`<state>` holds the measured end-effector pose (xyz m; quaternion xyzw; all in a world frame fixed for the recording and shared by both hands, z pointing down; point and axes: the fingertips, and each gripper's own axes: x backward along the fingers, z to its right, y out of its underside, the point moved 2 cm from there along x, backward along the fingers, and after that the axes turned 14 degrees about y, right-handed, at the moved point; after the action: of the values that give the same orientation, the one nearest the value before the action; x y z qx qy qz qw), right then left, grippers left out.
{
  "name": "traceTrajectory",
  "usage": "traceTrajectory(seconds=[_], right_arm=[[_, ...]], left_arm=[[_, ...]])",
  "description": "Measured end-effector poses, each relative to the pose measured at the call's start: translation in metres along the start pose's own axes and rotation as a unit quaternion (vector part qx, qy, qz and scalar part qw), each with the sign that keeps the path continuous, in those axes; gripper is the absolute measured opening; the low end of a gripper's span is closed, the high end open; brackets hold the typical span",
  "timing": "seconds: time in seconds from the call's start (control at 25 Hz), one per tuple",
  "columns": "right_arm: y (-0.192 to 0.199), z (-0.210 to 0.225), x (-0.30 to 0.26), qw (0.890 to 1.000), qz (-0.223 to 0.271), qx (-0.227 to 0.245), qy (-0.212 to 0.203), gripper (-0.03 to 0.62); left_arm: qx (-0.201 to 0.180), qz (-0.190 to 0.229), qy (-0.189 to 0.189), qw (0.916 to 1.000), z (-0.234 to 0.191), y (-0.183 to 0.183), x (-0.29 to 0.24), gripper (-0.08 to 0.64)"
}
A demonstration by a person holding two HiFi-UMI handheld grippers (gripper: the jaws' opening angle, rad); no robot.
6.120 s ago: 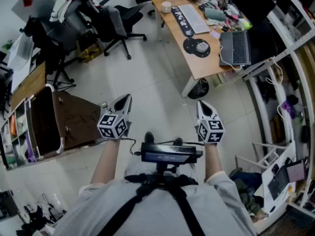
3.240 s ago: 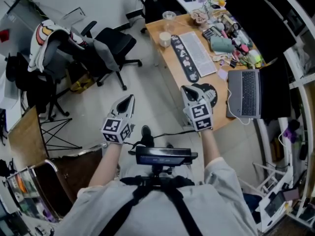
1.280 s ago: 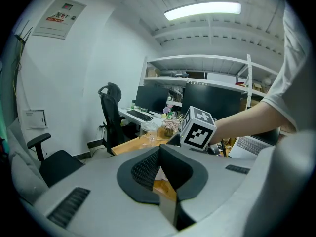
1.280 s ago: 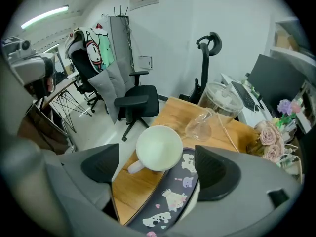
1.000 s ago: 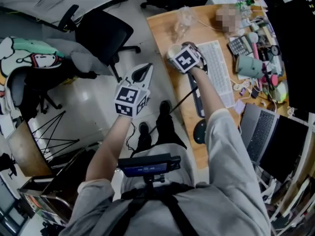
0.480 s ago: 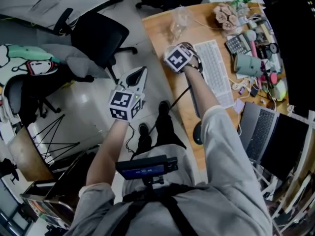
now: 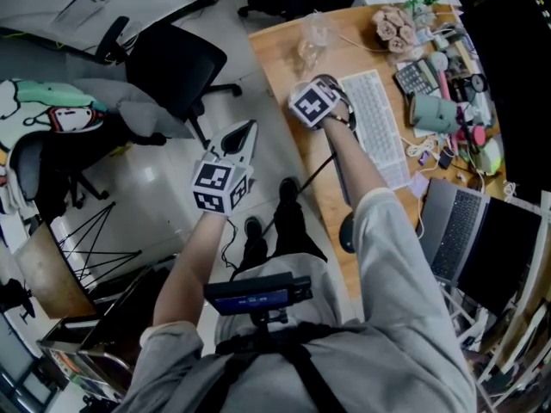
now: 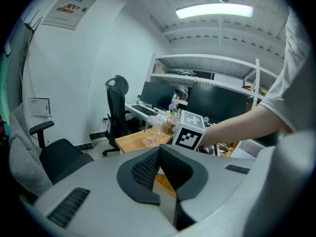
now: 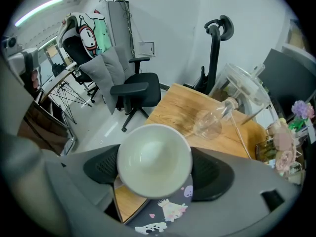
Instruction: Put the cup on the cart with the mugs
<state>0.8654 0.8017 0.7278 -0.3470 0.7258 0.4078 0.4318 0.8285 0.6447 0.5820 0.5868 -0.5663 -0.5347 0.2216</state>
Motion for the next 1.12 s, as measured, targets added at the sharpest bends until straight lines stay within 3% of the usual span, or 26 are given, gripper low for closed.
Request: traceTrajectory(seconds=[0.44,0.68,0.96,1.12], right_arm=[[0.012,-0.003,0.047,1.000,0.015,-0.017,0.011,0.430],[0.014,-0.014,0.104,0.996,0.065,-0.057,0.007,0.430],[0.016,-0.033,0.184,0.979,0.167,-0.119,0.020,0.430],[0.027,-0.051,0.231,0.960,0.228,-0.158,0.037,0.430]], left_arm=[[-0.013,0.005,-0.003,0.9999,0.018,-0.004,0.023,0.003],[-0.024,0.009,-0.003,0.9997,0.032,-0.006,0.052,0.003],[-0.036,0.016,0.000,0.9992,0.052,0.000,0.096,0.003],[-0.038,0.028,0.004,0.9989,0.068,0.005,0.127,0.003]])
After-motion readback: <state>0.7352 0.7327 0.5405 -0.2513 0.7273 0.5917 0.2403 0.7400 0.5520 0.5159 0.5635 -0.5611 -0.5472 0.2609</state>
